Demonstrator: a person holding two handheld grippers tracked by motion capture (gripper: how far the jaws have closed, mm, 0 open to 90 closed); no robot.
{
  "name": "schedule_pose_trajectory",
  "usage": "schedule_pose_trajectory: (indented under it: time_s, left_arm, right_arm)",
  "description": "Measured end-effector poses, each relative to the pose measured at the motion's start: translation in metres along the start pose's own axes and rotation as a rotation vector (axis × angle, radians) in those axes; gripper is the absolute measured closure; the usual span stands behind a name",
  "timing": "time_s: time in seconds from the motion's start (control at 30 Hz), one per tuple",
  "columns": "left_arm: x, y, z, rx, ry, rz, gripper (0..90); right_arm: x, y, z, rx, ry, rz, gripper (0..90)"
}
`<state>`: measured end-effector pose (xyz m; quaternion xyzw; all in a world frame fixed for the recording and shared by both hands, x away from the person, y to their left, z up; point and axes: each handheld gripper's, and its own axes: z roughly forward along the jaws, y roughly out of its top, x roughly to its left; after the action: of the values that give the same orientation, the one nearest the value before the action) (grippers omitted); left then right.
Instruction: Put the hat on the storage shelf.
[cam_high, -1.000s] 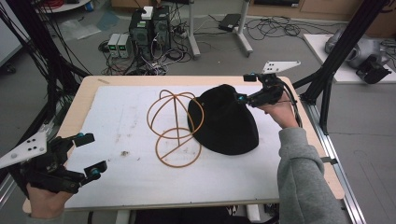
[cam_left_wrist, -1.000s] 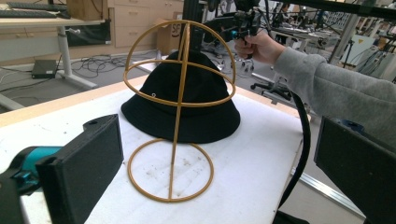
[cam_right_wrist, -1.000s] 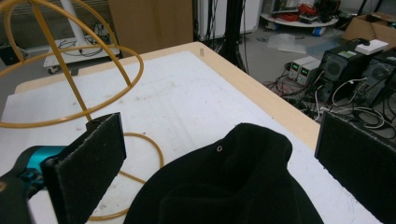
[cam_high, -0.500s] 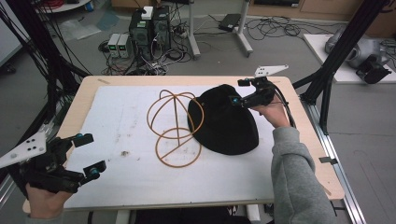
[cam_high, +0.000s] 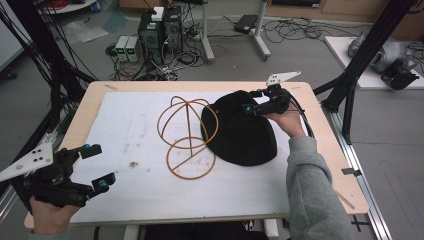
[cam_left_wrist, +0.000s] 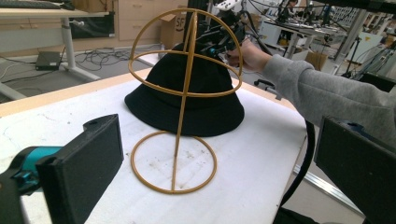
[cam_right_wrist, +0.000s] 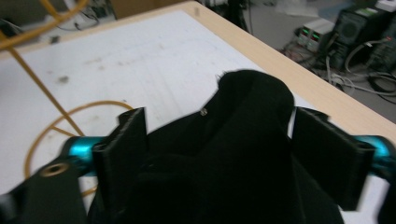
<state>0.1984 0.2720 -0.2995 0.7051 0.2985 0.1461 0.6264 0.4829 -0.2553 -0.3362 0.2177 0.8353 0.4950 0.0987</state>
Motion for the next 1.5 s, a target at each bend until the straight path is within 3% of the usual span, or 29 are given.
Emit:
schedule_pose_trajectory:
  time_s: [0.17, 0.2, 0.23, 0.33, 0.4, 0.43, 0.47, 0.53, 0.87, 1.07, 1.5]
  left_arm:
    - [-0.001, 0.001, -0.002, -0.004, -0.001, 0.004, 1.8]
    - [-0.001, 0.001, -0.002, -0.004, 0.000, 0.005, 1.7]
    - [-0.001, 0.001, -0.002, -0.007, -0.001, 0.003, 1.7]
    - [-0.001, 0.001, -0.002, -0.007, 0.000, 0.002, 1.8]
    - [-0.001, 0.001, -0.002, -0.008, -0.001, 0.002, 1.8]
    - [-0.001, 0.001, -0.002, -0.008, -0.002, 0.003, 1.8]
    - [-0.001, 0.001, -0.002, -0.008, -0.001, 0.003, 1.8]
    - [0.000, 0.001, -0.002, -0.007, 0.001, 0.004, 1.8]
    - [-0.001, 0.001, -0.004, -0.013, -0.006, 0.008, 1.8]
    - [0.000, 0.001, -0.004, -0.010, -0.001, 0.005, 1.7]
    - [-0.001, 0.003, -0.007, -0.025, -0.004, 0.006, 1.8]
  right_arm:
    - [0.001, 0.000, -0.001, 0.005, -0.001, 0.010, 34.3]
    - [0.002, 0.000, -0.001, 0.008, -0.003, 0.000, 41.7]
    - [0.002, 0.000, -0.001, 0.008, -0.003, 0.000, 41.7]
    - [0.003, 0.000, 0.000, 0.015, -0.008, -0.009, 54.1]
    - [0.003, -0.001, 0.001, 0.018, -0.012, -0.021, 66.5]
    - [0.003, -0.001, 0.001, 0.018, -0.012, -0.021, 66.5]
    - [0.004, -0.001, 0.001, 0.025, -0.012, -0.022, 73.5]
    - [0.005, -0.001, 0.002, 0.034, -0.008, -0.041, 78.6]
    - [0.009, 0.002, 0.001, 0.050, -0.031, -0.061, 82.8]
    - [0.009, 0.004, -0.008, 0.041, -0.007, -0.073, 83.7]
    - [0.018, 0.015, -0.056, -0.030, 0.042, -0.099, 84.5]
